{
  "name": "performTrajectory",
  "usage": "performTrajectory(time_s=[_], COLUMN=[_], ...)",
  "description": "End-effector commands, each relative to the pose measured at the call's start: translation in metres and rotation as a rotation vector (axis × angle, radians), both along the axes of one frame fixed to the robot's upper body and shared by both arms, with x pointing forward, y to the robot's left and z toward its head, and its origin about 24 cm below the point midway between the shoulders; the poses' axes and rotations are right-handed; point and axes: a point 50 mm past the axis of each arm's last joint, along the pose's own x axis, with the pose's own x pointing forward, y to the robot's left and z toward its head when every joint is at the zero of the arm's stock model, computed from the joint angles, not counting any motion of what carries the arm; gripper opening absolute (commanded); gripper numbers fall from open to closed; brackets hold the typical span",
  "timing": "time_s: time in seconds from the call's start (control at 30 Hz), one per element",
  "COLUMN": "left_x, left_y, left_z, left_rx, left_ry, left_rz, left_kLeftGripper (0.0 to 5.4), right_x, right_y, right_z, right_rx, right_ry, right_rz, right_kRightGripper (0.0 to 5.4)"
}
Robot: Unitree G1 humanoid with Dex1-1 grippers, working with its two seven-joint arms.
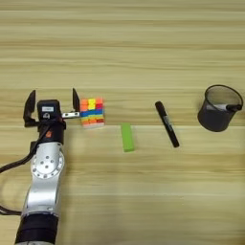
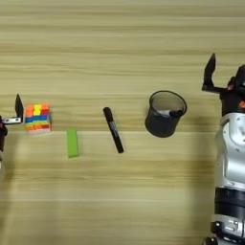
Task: Move the objects on the table
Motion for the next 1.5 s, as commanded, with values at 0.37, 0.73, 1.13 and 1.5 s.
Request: performTrajectory(time_s=[0.37,0.73,1.13,1.5], left_x=[0.001,0.001,0.000,0.000], left_y=[-0.003,-0.005,-0.004,-0.005], left_z=[0.000,0.001,0.001,0.001], left_rx=[-0.007,-0.008,-0.006,-0.007], left_ry=[0.000,-0.001,0.001,0.001], left_rz=[-0.001,-0.001,-0.001,-0.001], left_kLeftGripper=[5.40,5.40,5.40,5.40], right_x=[0.026,0.028,0.021,0.011], right_y=[-0.007,-0.008,0.026,0.050], right_z=[-0.062,-0.076,-0.082,-0.092], right_rx=[-0.110,-0.124,-0.115,-0.109], right_ry=[0.396,0.481,0.489,0.527], right_rz=[0.029,0.069,0.220,0.300], right_kRightGripper=[5.39,5.39,5.39,5.39])
